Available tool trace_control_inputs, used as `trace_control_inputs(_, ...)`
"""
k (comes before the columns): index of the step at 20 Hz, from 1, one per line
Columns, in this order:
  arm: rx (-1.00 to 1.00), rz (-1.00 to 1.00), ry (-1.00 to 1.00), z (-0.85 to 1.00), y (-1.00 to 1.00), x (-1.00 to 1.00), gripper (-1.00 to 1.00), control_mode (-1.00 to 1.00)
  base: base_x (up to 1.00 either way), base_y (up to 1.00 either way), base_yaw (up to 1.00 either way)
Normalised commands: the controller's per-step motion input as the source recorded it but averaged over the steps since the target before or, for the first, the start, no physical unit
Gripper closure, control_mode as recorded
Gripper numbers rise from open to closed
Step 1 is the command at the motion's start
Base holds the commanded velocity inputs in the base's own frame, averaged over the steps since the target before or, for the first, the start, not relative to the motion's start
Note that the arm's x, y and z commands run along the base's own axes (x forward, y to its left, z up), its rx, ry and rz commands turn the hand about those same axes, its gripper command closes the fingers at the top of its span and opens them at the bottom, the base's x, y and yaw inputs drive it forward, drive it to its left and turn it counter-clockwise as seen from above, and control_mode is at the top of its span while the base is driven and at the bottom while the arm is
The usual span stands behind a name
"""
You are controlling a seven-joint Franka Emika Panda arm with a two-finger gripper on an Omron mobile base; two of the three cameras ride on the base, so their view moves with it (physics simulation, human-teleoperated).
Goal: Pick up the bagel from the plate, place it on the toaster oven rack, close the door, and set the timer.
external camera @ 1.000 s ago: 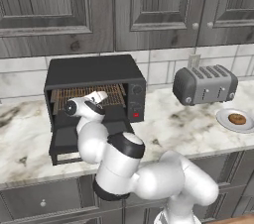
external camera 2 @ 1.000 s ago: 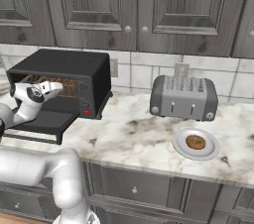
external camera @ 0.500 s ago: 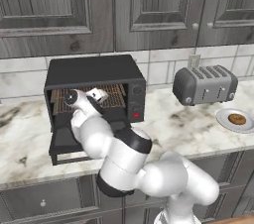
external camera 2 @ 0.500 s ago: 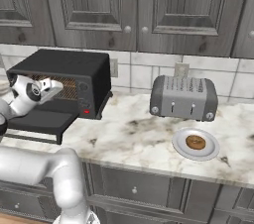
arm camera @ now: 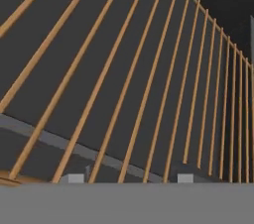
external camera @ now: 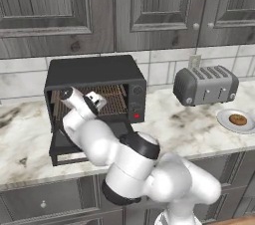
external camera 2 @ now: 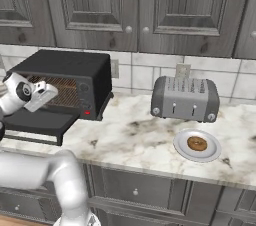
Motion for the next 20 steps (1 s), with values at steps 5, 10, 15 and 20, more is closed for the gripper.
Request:
trace_control_inputs(5,0.0,0.0,0.03,-0.61,0.0,-1.0,1.0,-1.0,0.0,0.0,0.0)
trace_control_inputs(10,0.0,0.0,0.09,-0.55,0.0,-0.97,1.0,-1.0,0.0,0.0,0.0)
trace_control_inputs(15,0.0,0.0,0.09,-0.42,0.0,-0.61,-1.0,-1.0,0.0,0.0,0.0)
trace_control_inputs(20,0.06,-0.05,-0.01,0.41,-0.31,-0.42,-1.0,-1.0,0.0,0.0,0.0)
